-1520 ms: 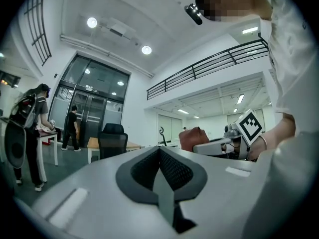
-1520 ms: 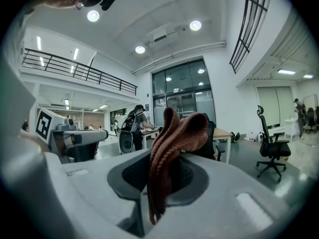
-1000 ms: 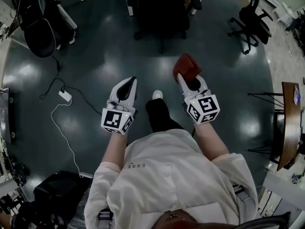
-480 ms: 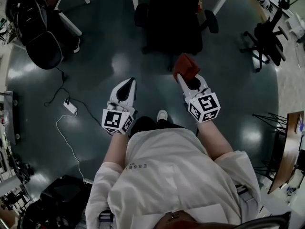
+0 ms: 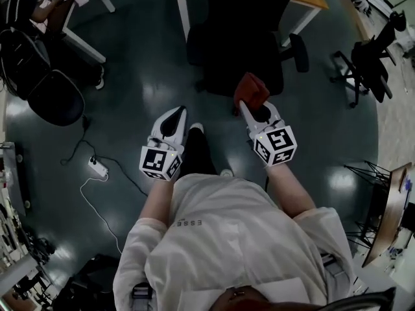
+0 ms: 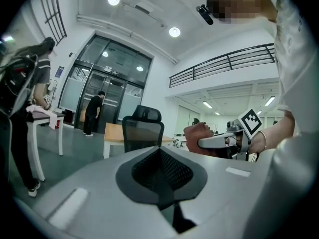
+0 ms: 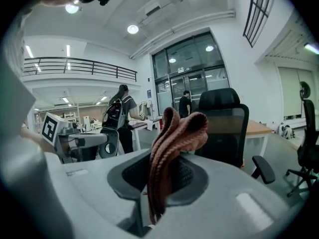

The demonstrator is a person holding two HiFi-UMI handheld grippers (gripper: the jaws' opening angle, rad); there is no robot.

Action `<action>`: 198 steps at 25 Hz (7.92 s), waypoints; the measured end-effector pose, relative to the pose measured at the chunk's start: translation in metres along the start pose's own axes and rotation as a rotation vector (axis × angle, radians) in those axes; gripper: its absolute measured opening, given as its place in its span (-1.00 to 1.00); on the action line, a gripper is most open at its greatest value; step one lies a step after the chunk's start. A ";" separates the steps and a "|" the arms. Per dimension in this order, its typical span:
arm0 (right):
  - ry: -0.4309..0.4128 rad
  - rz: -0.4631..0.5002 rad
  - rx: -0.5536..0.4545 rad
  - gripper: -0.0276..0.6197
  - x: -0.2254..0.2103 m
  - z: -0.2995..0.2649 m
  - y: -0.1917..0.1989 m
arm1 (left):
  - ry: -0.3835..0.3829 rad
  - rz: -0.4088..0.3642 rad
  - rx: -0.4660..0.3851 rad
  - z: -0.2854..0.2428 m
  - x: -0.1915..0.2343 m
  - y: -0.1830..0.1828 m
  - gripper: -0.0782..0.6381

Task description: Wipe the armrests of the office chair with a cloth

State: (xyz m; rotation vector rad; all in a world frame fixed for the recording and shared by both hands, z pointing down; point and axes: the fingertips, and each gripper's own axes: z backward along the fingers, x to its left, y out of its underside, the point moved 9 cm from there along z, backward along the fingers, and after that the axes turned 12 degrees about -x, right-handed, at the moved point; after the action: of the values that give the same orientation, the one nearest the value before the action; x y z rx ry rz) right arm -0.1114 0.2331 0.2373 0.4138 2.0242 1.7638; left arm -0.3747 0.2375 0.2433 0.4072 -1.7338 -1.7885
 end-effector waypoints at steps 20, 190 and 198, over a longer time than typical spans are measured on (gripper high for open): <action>-0.027 0.112 0.283 -0.74 -0.090 -0.310 0.059 | -0.023 0.162 0.214 -0.148 0.203 0.095 -0.73; -0.453 0.321 0.646 -0.77 -0.096 -0.526 0.158 | -0.205 0.418 0.411 -0.154 0.220 0.243 -0.74; -0.516 0.375 0.773 -0.77 -0.049 -0.512 0.168 | -0.209 0.404 0.379 -0.139 0.235 0.230 -0.74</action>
State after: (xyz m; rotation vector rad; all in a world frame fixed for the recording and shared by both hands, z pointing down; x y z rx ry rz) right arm -0.3312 -0.2065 0.4632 1.3910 2.2274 0.8057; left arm -0.4230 -0.0061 0.4991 0.0103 -2.1303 -1.2530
